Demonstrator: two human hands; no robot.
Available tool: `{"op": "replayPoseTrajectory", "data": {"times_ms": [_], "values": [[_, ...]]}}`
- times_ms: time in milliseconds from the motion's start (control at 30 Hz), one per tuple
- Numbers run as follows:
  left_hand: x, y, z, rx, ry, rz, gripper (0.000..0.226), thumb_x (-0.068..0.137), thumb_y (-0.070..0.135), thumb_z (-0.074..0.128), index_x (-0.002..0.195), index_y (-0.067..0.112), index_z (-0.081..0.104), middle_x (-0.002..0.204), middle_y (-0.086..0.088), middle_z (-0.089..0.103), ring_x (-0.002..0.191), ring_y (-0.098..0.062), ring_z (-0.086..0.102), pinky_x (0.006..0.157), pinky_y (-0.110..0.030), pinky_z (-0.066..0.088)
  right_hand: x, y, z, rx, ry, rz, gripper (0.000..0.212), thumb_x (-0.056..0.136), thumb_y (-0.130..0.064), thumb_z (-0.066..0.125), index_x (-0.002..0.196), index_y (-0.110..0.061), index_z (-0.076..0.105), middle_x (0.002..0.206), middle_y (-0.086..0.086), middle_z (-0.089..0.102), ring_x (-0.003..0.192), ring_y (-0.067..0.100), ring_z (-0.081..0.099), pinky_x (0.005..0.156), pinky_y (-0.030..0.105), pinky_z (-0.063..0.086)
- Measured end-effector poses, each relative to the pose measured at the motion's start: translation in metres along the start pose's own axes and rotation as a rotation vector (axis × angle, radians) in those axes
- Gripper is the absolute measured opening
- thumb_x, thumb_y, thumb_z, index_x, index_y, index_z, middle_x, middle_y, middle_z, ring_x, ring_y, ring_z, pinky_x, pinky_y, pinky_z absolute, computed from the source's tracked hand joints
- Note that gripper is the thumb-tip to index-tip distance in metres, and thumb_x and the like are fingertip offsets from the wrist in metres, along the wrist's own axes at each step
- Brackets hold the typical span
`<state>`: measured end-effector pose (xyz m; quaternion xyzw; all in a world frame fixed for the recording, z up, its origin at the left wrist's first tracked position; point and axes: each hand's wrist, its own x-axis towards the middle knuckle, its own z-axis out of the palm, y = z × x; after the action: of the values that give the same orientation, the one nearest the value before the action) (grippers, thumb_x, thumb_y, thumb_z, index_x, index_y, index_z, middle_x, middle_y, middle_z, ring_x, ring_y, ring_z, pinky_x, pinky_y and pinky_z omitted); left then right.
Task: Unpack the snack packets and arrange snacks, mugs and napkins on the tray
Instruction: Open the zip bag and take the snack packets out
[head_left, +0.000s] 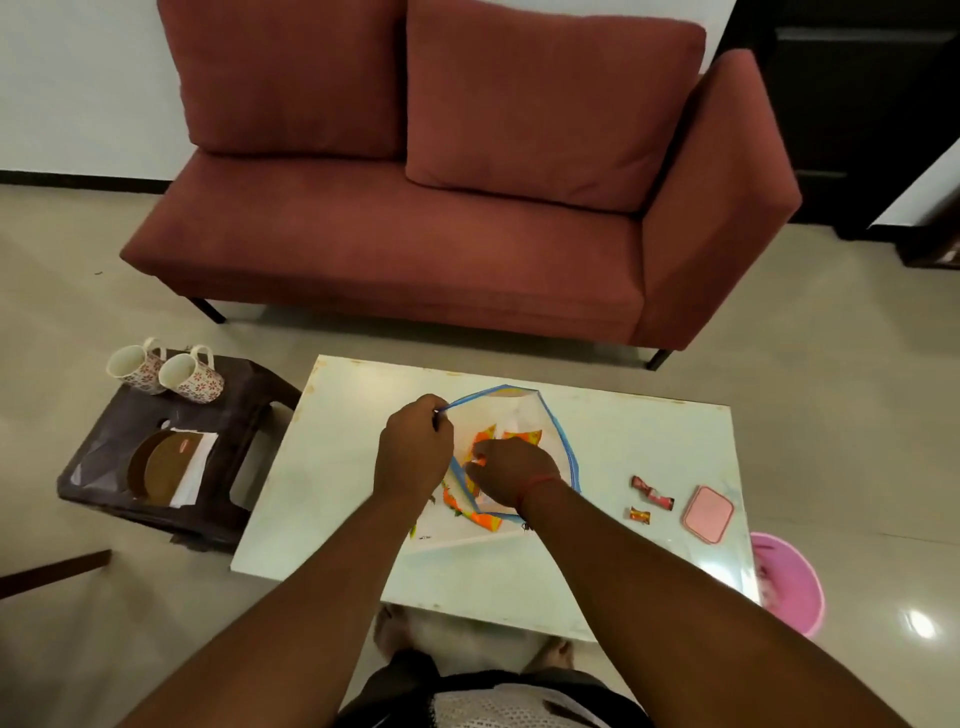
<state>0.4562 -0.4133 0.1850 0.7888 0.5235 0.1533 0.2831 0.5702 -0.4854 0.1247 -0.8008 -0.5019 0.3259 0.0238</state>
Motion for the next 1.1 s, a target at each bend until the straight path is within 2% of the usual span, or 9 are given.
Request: {"op": "replayPoseTrajectory", "data": {"times_ms": [233, 333, 533, 667, 800, 900, 1000, 1033, 1100], "values": [[0.021, -0.051, -0.028, 0.137, -0.02, -0.056, 0.024, 0.097, 0.015, 0.05, 0.114, 0.008, 0.065, 0.104, -0.011, 0.071, 0.092, -0.027, 0.066, 0.081, -0.036, 0.054, -0.026, -0.037, -0.033, 0.19, 0.537, -0.119, 0.031, 0.088, -0.038, 0.046, 0.105, -0.03, 0.07, 0.098, -0.007, 0.073, 0.088, 0.015, 0.066, 0.073, 0.032, 0.054], [0.03, -0.082, -0.046, 0.168, -0.004, -0.147, 0.024, 0.097, 0.013, 0.049, 0.113, 0.007, 0.065, 0.103, -0.012, 0.07, 0.092, -0.029, 0.065, 0.078, -0.035, 0.052, -0.026, -0.037, -0.027, 0.547, 0.728, -0.006, 0.025, 0.084, -0.031, 0.05, 0.093, -0.031, 0.073, 0.093, -0.014, 0.073, 0.082, 0.007, 0.065, 0.071, 0.027, 0.052], [0.05, -0.154, -0.075, 0.195, -0.023, -0.261, 0.019, 0.097, 0.012, 0.045, 0.105, 0.006, 0.062, 0.096, -0.017, 0.068, 0.085, -0.031, 0.064, 0.069, -0.039, 0.056, -0.008, -0.037, 0.021, 1.005, 0.828, 0.317, 0.024, 0.088, -0.019, 0.052, 0.088, -0.03, 0.073, 0.086, -0.013, 0.072, 0.073, 0.005, 0.064, 0.063, 0.022, 0.046], [0.058, -0.195, -0.083, 0.214, -0.055, -0.286, 0.023, 0.097, 0.011, 0.047, 0.111, 0.004, 0.063, 0.099, -0.017, 0.068, 0.089, -0.032, 0.064, 0.065, -0.032, 0.044, 0.024, -0.039, 0.078, 1.004, 0.684, 0.545, 0.022, 0.092, -0.021, 0.05, 0.097, -0.03, 0.069, 0.097, -0.006, 0.073, 0.082, 0.015, 0.064, 0.077, 0.029, 0.049], [0.06, -0.231, -0.085, 0.221, -0.061, -0.278, 0.021, 0.096, 0.013, 0.049, 0.108, 0.005, 0.064, 0.095, -0.015, 0.068, 0.086, -0.03, 0.064, 0.068, -0.036, 0.049, 0.062, -0.04, 0.137, 0.865, 0.289, 0.623, 0.04, 0.094, -0.017, 0.047, 0.132, -0.024, 0.059, 0.134, 0.007, 0.061, 0.117, 0.031, 0.058, 0.092, 0.032, 0.042], [0.057, -0.25, -0.087, 0.218, -0.067, -0.285, 0.018, 0.098, 0.016, 0.05, 0.107, 0.006, 0.062, 0.093, -0.014, 0.067, 0.082, -0.027, 0.063, 0.071, -0.038, 0.054, 0.08, -0.048, 0.163, 0.931, 0.198, 0.624, 0.049, 0.094, -0.012, 0.048, 0.142, -0.021, 0.05, 0.141, 0.01, 0.054, 0.123, 0.032, 0.052, 0.088, 0.027, 0.038], [0.056, -0.261, -0.09, 0.222, -0.072, -0.269, 0.018, 0.097, 0.016, 0.051, 0.106, 0.005, 0.063, 0.092, -0.014, 0.068, 0.076, -0.023, 0.059, 0.068, -0.034, 0.052, 0.097, -0.039, 0.195, 1.065, 0.107, 0.614, 0.065, 0.085, -0.012, 0.054, 0.147, -0.027, 0.042, 0.123, 0.01, 0.058, 0.089, 0.024, 0.057, 0.076, 0.032, 0.045], [0.056, -0.262, -0.091, 0.219, -0.08, -0.265, 0.018, 0.097, 0.016, 0.052, 0.107, 0.006, 0.063, 0.092, -0.014, 0.069, 0.075, -0.022, 0.059, 0.067, -0.033, 0.051, 0.104, -0.028, 0.212, 1.098, 0.087, 0.635, 0.07, 0.081, -0.014, 0.053, 0.148, -0.029, 0.039, 0.11, 0.006, 0.055, 0.073, 0.015, 0.049, 0.066, 0.03, 0.043], [0.056, -0.258, -0.091, 0.193, -0.097, -0.25, 0.018, 0.097, 0.015, 0.052, 0.108, 0.006, 0.063, 0.093, -0.014, 0.069, 0.077, -0.023, 0.062, 0.069, -0.035, 0.055, 0.104, -0.019, 0.223, 1.14, 0.08, 0.677, 0.072, 0.079, -0.016, 0.052, 0.148, -0.027, 0.038, 0.103, 0.003, 0.047, 0.063, 0.009, 0.038, 0.058, 0.026, 0.034]]}}
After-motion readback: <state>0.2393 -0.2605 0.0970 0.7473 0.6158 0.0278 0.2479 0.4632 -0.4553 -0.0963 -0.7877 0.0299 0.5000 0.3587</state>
